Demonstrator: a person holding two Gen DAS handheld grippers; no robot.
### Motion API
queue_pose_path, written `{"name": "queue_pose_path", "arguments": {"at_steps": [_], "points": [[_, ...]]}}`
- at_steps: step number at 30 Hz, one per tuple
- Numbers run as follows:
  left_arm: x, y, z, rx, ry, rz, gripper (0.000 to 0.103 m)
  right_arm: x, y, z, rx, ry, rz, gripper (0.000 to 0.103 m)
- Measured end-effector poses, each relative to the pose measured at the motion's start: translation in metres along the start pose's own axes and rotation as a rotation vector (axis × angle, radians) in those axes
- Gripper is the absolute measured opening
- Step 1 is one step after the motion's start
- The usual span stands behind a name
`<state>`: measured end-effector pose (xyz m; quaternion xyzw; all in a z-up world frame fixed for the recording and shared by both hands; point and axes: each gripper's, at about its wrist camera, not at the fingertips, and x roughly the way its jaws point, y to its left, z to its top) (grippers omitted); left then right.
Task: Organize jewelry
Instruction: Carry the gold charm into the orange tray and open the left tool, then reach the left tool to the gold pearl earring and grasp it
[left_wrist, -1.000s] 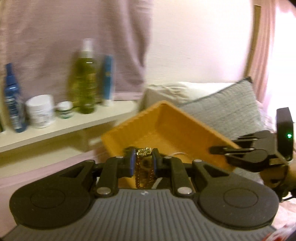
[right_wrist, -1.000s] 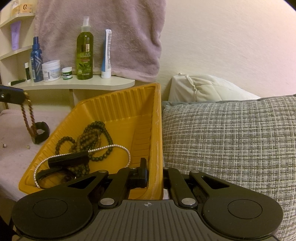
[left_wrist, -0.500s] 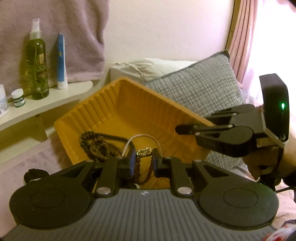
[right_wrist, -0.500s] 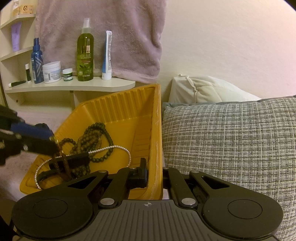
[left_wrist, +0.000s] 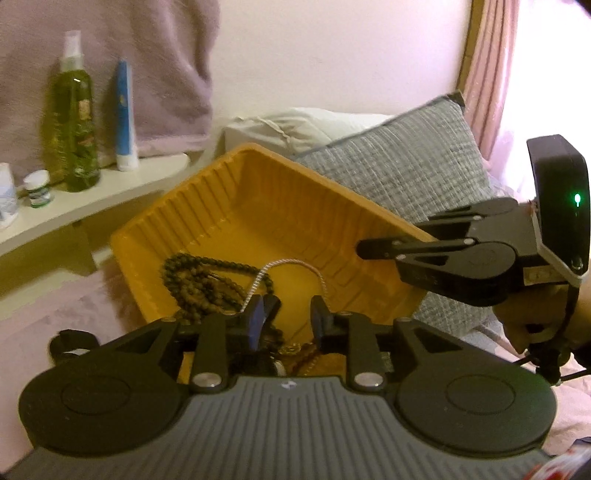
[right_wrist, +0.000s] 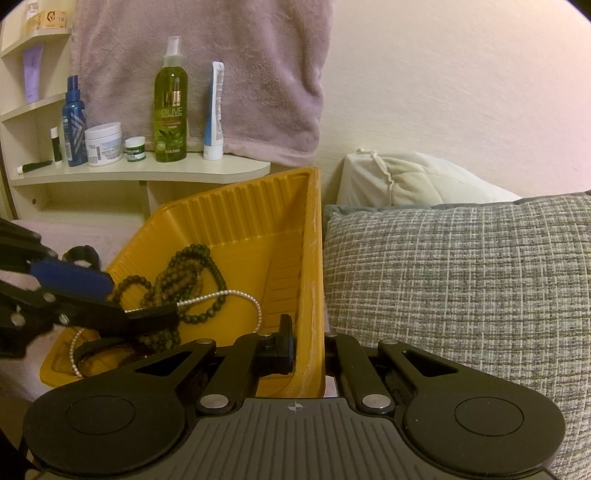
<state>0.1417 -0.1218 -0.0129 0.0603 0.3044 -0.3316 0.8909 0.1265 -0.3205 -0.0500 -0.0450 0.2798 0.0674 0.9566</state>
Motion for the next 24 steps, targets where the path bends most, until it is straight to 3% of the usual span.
{"name": "queue_pose_path", "arguments": {"at_steps": [4,13,19,24], "points": [[-0.02,0.018,-0.002,-0.041,-0.04,0.073,0.024,0.0,0.0,0.0,0.003,0.001,-0.001,0.004],[-0.082,0.082,-0.028,-0.165,-0.086,0.348,0.025,0.0,0.0,0.0,0.003,0.002,0.0,0.004],[-0.116,0.126,-0.054,-0.243,-0.077,0.526,0.025,0.001,-0.001,-0.001,0.002,0.002,-0.001,0.004],[-0.126,0.145,-0.08,-0.278,-0.039,0.607,0.025,0.001,-0.001,-0.002,0.002,0.003,-0.002,0.004]]}}
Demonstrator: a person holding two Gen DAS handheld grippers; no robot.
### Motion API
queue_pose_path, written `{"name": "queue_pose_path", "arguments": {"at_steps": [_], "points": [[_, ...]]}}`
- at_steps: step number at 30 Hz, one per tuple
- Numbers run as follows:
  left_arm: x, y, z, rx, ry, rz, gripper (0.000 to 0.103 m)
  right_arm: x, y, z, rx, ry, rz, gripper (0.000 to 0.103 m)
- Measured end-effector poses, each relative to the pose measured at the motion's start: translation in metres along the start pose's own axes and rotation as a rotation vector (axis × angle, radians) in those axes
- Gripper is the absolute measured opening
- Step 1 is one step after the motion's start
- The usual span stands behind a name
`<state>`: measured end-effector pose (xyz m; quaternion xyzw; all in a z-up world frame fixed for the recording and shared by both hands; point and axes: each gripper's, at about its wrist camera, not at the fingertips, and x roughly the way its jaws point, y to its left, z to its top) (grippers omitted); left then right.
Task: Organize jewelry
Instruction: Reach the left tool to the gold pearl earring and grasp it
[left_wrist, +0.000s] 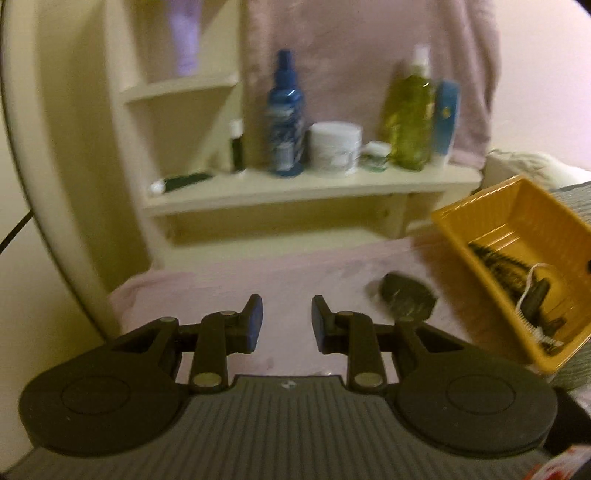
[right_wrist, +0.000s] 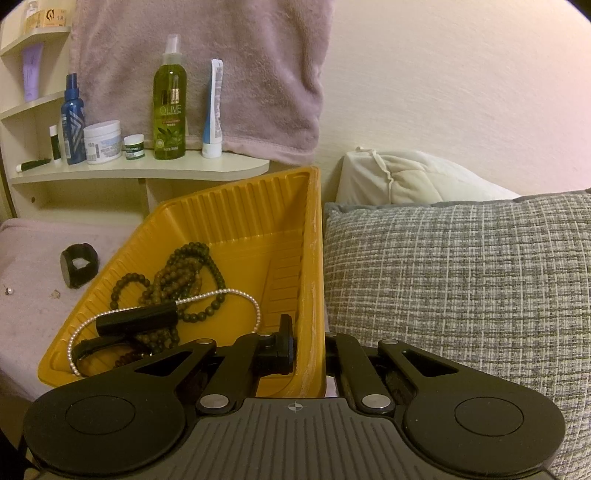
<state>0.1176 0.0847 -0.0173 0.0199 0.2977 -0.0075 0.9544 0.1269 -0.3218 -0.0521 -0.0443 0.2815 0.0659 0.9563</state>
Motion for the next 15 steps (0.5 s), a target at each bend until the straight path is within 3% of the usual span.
{"name": "queue_pose_path", "arguments": {"at_steps": [7,15], "points": [[0.013,-0.004,-0.033,0.003,0.049,0.017,0.025,0.001,-0.001,-0.001,-0.004,0.003,-0.002,0.004],[0.033,-0.028,-0.048,-0.018,0.065,0.001,0.025,0.004,-0.002,-0.002,-0.012,0.009,-0.006,0.004]]}}
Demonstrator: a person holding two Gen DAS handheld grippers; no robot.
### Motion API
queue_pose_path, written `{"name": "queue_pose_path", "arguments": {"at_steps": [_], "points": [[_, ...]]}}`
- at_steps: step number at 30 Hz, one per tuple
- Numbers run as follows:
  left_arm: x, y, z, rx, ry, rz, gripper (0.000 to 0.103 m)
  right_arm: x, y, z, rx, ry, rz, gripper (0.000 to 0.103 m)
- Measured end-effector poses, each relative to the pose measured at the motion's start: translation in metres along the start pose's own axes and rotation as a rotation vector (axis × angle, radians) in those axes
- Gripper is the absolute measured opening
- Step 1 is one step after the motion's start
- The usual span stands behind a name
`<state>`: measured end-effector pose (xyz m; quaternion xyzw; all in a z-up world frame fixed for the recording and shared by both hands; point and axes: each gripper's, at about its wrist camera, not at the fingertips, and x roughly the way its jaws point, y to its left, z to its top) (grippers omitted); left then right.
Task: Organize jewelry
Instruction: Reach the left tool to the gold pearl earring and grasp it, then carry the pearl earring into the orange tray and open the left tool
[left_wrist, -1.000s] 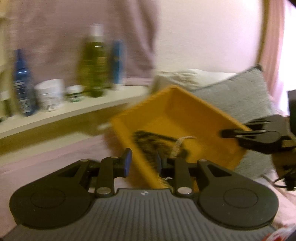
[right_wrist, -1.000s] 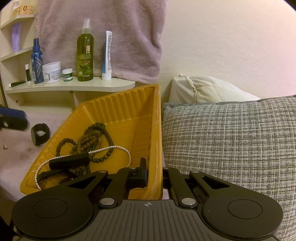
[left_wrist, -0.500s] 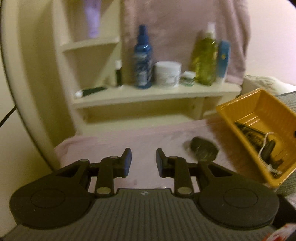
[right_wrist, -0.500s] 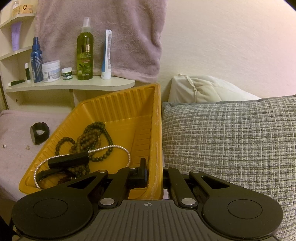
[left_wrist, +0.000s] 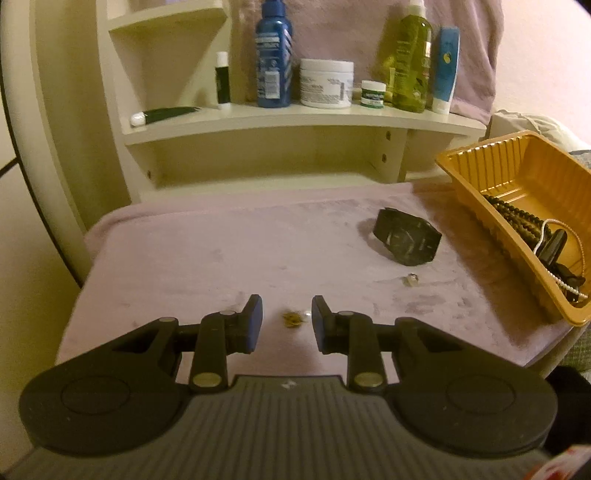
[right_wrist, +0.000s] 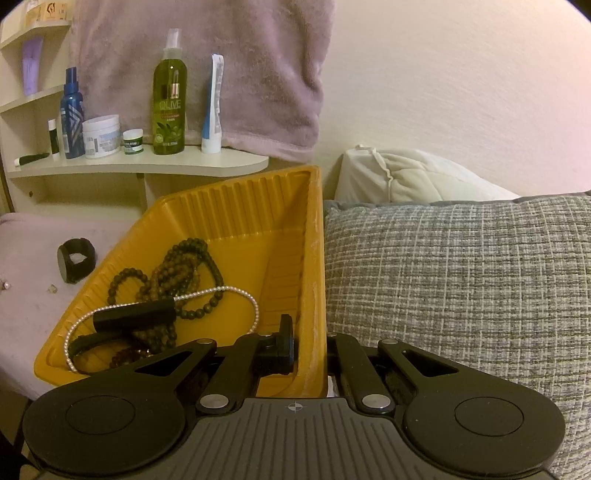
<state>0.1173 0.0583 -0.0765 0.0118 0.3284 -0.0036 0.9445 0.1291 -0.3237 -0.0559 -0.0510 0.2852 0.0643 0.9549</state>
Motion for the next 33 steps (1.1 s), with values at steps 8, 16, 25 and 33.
{"name": "queue_pose_path", "arguments": {"at_steps": [8,16,25,33], "points": [[0.016,-0.01,-0.006,-0.021,0.013,0.027,0.025,0.001,-0.001,0.0,-0.003,0.003,-0.001,0.004],[0.018,-0.01,-0.006,-0.024,0.01,0.031,0.017,0.003,-0.002,-0.001,-0.003,0.007,-0.002,0.003],[0.011,-0.013,-0.001,-0.014,-0.003,0.007,0.015,0.002,-0.002,-0.001,-0.005,0.005,0.0,0.003],[-0.004,-0.04,0.021,0.022,-0.045,-0.108,0.015,0.002,-0.003,-0.001,-0.003,0.005,0.0,0.003]]}}
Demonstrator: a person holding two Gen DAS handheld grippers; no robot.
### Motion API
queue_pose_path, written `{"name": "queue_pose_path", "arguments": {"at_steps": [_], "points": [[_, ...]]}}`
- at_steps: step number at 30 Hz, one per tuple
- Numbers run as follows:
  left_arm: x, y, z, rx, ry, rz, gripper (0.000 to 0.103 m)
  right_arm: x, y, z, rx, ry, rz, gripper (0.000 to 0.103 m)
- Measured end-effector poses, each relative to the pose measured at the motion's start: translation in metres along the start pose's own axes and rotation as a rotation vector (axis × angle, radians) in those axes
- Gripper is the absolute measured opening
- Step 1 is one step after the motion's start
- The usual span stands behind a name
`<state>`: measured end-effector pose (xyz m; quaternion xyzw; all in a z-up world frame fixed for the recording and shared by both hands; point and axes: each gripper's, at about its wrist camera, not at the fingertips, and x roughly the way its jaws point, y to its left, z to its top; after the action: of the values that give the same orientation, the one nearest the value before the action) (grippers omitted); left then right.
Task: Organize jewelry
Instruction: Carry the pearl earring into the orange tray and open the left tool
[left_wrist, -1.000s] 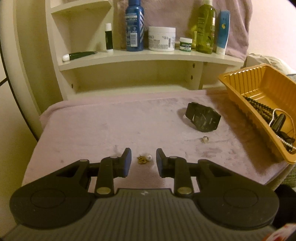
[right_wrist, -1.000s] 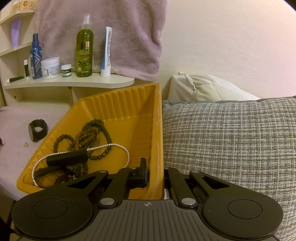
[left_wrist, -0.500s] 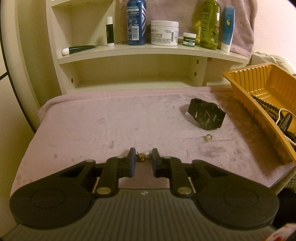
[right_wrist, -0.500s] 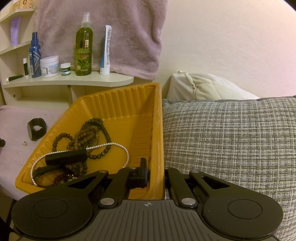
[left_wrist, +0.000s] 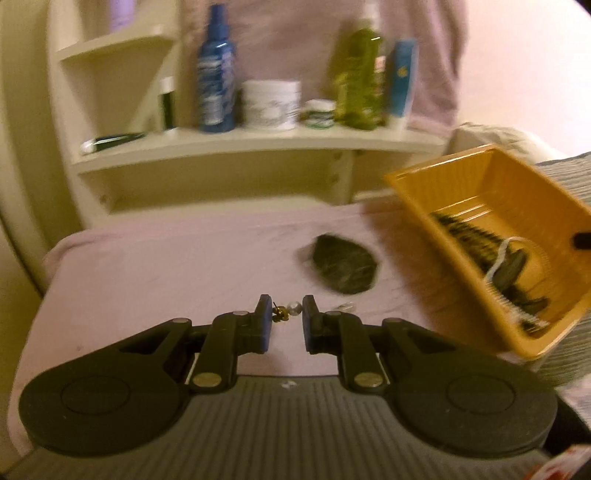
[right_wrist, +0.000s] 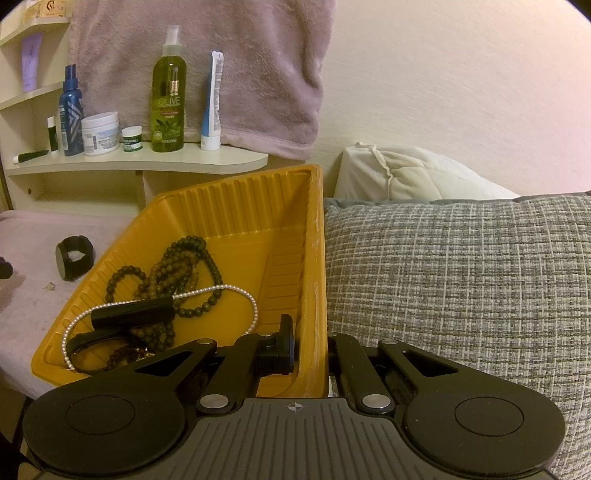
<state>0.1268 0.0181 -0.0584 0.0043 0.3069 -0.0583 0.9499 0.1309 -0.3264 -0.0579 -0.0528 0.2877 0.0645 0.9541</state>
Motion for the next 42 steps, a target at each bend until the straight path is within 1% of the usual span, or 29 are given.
{"name": "queue_pose_path", "arguments": {"at_steps": [3,6,7,10,14,18,26,35,36,37,42], "points": [[-0.003,-0.018,0.009,0.02,-0.015,-0.067,0.015,0.0,0.001,0.0,-0.001,-0.001,0.0,0.003],[-0.006,-0.037,0.018,0.038,-0.033,-0.159,0.015,-0.001,0.001,0.001,0.001,-0.003,0.002,0.003],[-0.008,-0.045,0.02,0.049,-0.036,-0.192,0.015,-0.002,0.001,0.001,0.001,-0.004,0.002,0.003],[-0.011,-0.069,0.025,0.091,-0.045,-0.262,0.015,-0.002,0.002,0.001,0.003,-0.006,0.004,0.003],[-0.013,-0.096,0.028,0.142,-0.051,-0.335,0.015,-0.003,0.002,0.001,0.006,-0.008,0.004,0.003],[-0.014,-0.114,0.027,0.178,-0.05,-0.377,0.015,-0.004,0.002,0.001,0.008,-0.01,0.005,0.004],[-0.011,-0.131,0.026,0.218,-0.036,-0.417,0.015,-0.004,0.003,0.001,0.011,-0.011,0.006,0.004],[-0.008,-0.14,0.021,0.241,-0.018,-0.435,0.015,-0.004,0.003,0.001,0.011,-0.011,0.006,0.004],[-0.009,-0.14,0.021,0.242,-0.02,-0.435,0.016,-0.005,0.003,0.001,0.011,-0.012,0.006,0.004],[-0.01,-0.14,0.021,0.243,-0.025,-0.433,0.022,-0.004,0.003,0.001,0.012,-0.012,0.006,0.004],[-0.015,-0.128,0.022,0.22,-0.051,-0.397,0.023,-0.004,0.003,0.001,0.012,-0.012,0.006,0.004]]}}
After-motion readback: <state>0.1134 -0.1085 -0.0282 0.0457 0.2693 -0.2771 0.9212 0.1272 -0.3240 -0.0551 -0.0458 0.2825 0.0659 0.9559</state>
